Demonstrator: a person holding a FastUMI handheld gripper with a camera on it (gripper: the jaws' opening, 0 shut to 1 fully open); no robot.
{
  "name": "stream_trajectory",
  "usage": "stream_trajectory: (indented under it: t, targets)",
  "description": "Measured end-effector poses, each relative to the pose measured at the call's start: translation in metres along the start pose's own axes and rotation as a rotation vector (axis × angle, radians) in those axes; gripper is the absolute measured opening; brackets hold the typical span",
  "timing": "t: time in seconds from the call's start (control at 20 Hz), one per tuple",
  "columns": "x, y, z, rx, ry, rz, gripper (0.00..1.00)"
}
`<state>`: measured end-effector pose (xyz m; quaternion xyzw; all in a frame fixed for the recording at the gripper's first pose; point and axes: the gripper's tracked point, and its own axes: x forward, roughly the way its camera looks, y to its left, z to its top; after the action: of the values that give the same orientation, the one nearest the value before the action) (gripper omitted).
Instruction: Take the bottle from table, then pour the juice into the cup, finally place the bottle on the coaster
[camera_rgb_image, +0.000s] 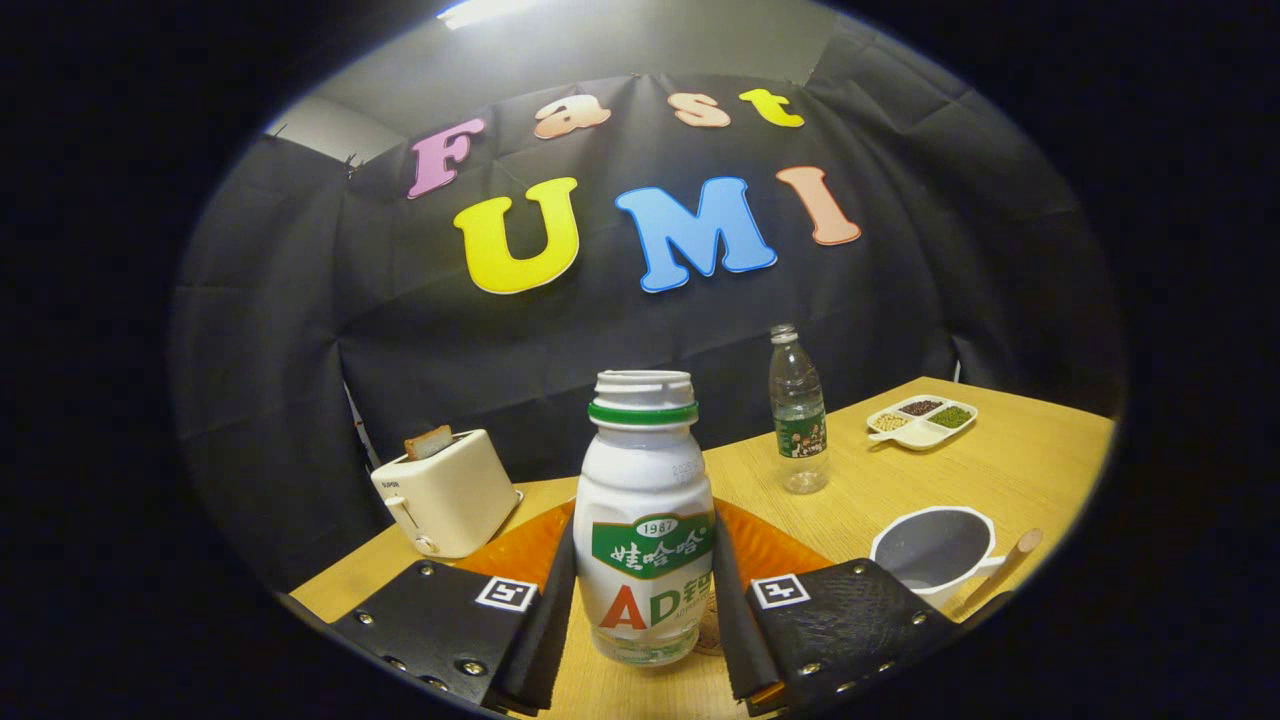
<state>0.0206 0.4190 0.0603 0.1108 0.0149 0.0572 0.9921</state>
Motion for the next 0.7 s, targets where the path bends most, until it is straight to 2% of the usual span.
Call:
stream_trajectory:
  t: [0.15,0.25,0.7]
  targets:
    - [0.005,-0.006,0.0,-0.152,0.006,-0.061,0.63]
    - [0.003,-0.008,0.0,-0.21,-0.002,-0.077,0.63]
    - [0.007,-0.017,0.005,-0.214,-0.034,-0.099,0.63]
